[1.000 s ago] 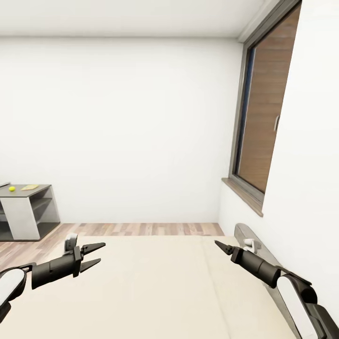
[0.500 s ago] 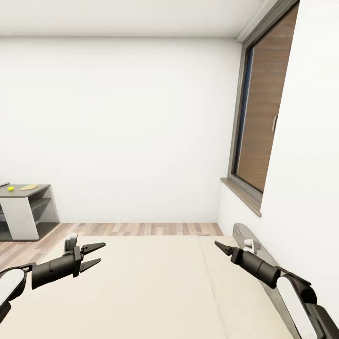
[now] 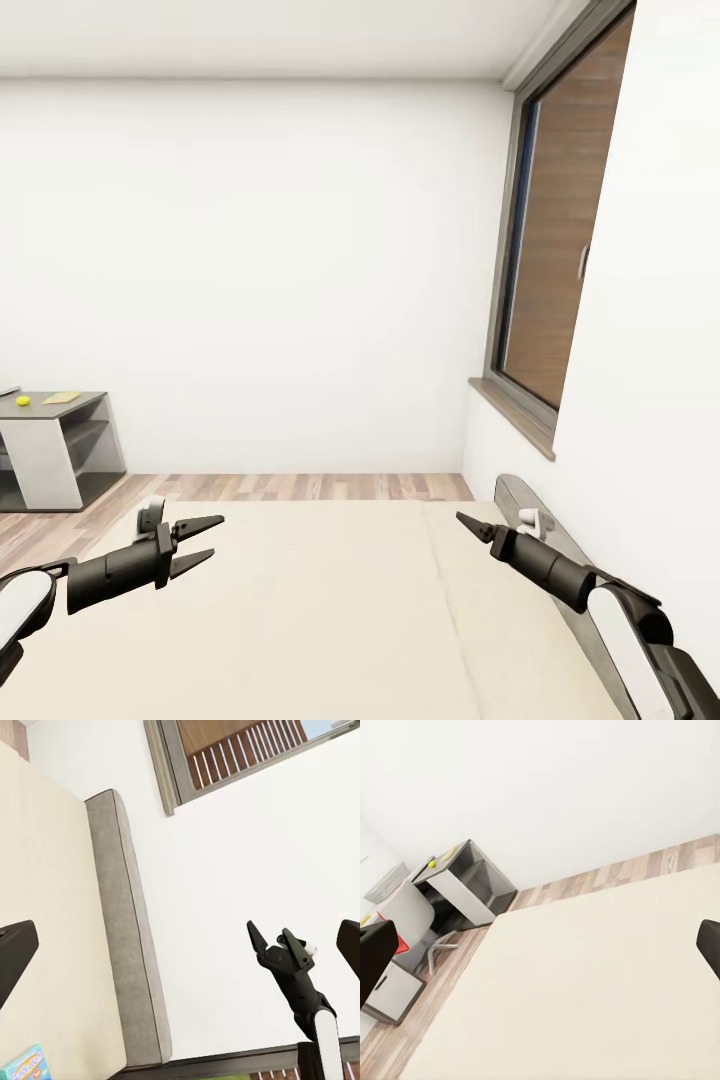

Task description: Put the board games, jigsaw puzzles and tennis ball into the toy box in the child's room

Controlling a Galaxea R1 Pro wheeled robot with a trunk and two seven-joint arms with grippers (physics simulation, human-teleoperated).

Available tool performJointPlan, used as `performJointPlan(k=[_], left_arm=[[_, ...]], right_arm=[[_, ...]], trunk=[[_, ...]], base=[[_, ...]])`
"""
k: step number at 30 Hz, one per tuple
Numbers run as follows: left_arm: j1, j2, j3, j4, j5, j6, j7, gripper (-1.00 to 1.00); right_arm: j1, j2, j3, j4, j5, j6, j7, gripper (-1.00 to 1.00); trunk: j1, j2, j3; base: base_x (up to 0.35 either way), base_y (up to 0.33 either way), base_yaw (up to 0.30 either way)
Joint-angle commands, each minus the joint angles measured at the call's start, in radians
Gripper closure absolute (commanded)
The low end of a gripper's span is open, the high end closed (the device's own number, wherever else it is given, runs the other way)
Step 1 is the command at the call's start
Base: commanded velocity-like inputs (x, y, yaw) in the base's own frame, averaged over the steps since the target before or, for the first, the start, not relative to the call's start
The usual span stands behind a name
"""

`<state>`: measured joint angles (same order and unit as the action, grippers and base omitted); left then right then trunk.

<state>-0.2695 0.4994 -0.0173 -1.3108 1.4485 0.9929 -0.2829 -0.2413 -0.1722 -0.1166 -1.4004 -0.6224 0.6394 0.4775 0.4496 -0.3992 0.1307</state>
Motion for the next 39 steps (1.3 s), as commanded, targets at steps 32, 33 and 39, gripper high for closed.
performJointPlan(k=[32, 33, 39], left_arm=[[-0.001, 0.004, 0.002, 0.001, -0.007, 0.005, -0.011, -1.0], [-0.001, 0.004, 0.002, 0.001, -0.007, 0.005, -0.01, -1.0], [-0.001, 0.002, 0.002, 0.004, -0.007, 0.007, -0.009, -1.0]], right_arm=[[-0.225, 0.014, 0.022, 0.31, -0.006, 0.222, -0.364, -1.0], [-0.241, 0.018, 0.023, 0.34, -0.005, 0.223, -0.373, -1.0], [-0.36, 0.038, 0.033, 0.534, -0.005, 0.23, -0.408, -1.0]], trunk=[[0.0, -0.001, 0.0], [0.0, -0.001, 0.0], [0.0, -0.001, 0.0]], base=[[0.0, 0.0, 0.0], [0.0, 0.0, 0.0], [0.0, 0.0, 0.0]])
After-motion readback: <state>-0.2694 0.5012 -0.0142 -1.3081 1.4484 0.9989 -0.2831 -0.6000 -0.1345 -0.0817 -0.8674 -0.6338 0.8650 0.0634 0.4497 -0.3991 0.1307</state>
